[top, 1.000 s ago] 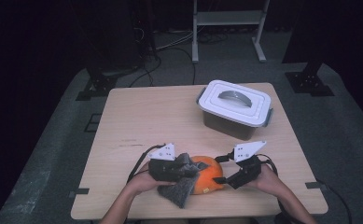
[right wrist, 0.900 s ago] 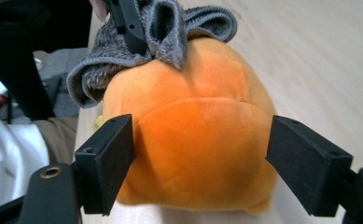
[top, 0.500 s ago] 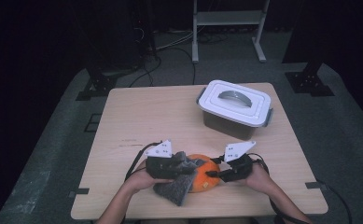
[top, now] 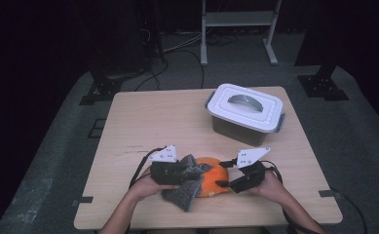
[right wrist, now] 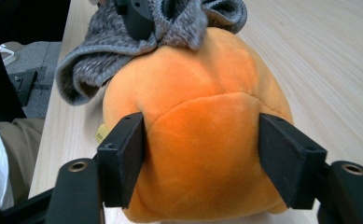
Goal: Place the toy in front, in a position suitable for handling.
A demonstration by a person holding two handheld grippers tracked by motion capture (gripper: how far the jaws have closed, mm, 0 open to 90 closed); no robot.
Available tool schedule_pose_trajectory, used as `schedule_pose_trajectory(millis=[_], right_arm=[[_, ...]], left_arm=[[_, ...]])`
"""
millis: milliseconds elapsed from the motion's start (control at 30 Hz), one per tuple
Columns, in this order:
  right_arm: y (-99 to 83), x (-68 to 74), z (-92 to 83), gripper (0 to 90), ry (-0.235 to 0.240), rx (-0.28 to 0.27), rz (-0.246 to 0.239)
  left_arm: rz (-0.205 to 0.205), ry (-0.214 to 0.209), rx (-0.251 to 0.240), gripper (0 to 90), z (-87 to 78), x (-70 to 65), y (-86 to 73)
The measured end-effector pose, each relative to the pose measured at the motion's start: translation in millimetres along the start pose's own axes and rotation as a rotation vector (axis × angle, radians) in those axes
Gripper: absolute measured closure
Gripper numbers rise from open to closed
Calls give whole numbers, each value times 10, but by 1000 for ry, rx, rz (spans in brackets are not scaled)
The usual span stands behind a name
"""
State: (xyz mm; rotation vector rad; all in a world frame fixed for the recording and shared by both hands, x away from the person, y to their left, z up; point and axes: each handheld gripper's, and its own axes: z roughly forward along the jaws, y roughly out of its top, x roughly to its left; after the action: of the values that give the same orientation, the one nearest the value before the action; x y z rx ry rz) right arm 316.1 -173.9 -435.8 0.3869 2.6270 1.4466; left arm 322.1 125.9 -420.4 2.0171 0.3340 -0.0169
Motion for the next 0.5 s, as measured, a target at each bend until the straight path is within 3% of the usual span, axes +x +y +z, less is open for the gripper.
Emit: schedule_pose_trajectory(millis=[133, 367, 500], right_arm=[[38, 36, 46, 370, -17, 14, -9], [43, 90, 79, 364, -6, 17, -18], [49, 128, 93, 316, -5, 30, -52]], left_arm=[[14, 15, 23, 729, 17, -49, 75], [109, -18, 49, 730, 206, -196, 365], [140, -14, 103, 731, 318, -199, 388]])
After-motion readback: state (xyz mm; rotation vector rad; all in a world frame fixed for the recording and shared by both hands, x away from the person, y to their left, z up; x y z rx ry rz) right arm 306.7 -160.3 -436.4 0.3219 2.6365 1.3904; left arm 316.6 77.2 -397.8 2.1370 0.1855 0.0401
